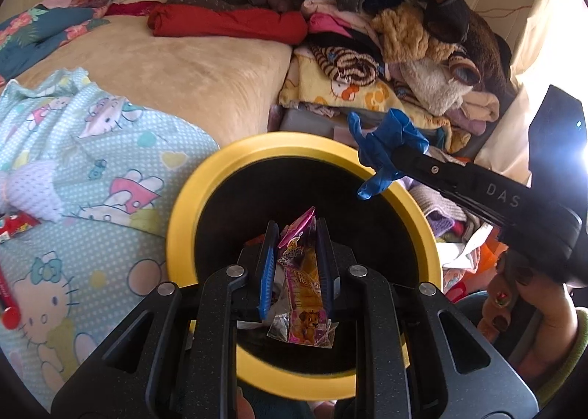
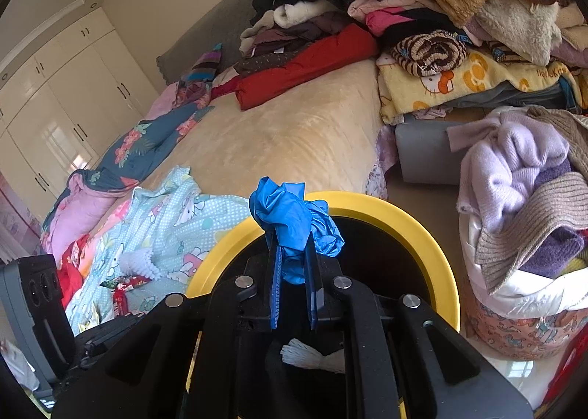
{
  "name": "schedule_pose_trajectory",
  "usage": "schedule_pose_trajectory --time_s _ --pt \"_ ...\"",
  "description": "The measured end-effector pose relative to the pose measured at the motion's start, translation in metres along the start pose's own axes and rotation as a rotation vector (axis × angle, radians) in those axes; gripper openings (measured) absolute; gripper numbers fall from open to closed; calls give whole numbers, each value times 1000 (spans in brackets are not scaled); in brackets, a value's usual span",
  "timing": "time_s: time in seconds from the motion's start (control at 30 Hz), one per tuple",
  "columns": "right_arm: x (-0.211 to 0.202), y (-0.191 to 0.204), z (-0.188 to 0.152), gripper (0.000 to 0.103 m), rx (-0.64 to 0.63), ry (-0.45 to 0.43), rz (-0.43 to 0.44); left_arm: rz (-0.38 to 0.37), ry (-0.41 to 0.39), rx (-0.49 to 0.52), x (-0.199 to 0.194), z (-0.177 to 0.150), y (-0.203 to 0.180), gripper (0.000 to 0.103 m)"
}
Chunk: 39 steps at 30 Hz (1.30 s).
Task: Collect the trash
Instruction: 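Open both tools to drop the glove and wrapper into the bin, then move both tools back over the remaining trash on the blanket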
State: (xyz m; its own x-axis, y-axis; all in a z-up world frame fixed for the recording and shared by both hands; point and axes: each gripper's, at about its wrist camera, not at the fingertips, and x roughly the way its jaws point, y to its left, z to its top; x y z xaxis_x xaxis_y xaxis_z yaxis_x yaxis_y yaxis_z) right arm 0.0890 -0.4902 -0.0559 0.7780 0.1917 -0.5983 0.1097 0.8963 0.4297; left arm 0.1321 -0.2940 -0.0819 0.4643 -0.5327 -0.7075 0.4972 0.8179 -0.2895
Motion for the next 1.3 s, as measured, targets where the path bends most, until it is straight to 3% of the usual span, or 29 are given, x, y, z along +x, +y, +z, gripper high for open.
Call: schedule_pose_trajectory --time_s 0.2,0.23,0.3,0.37,0.43,0.5,0.57,0.83,1.3 --pt "7 -7 -1 14 23 30 -11 12 41 9 21 -4 -2 15" --pt "7 -8 -1 14 30 32 -12 14 46 7 24 -5 -2 20" --pt "9 -10 -1 19 44 38 -2 22 54 2 26 -6 1 40" --pt "10 -10 -1 38 53 38 -2 39 45 -3 24 -6 4 73" --pt "9 -7 0 47 45 22 -7 56 24 -1 17 -4 7 79" --pt "7 -2 2 54 27 12 -16 77 -1 -2 9 -3 10 91" --pt "5 4 2 67 7 -10 -44 85 -34 -7 0 -1 13 92" --pt "-5 37 2 83 -134 -88 -114 155 -111 -24 -33 4 27 92" --pt "-6 78 -7 87 -272 -131 -123 247 -219 -72 -80 6 61 92"
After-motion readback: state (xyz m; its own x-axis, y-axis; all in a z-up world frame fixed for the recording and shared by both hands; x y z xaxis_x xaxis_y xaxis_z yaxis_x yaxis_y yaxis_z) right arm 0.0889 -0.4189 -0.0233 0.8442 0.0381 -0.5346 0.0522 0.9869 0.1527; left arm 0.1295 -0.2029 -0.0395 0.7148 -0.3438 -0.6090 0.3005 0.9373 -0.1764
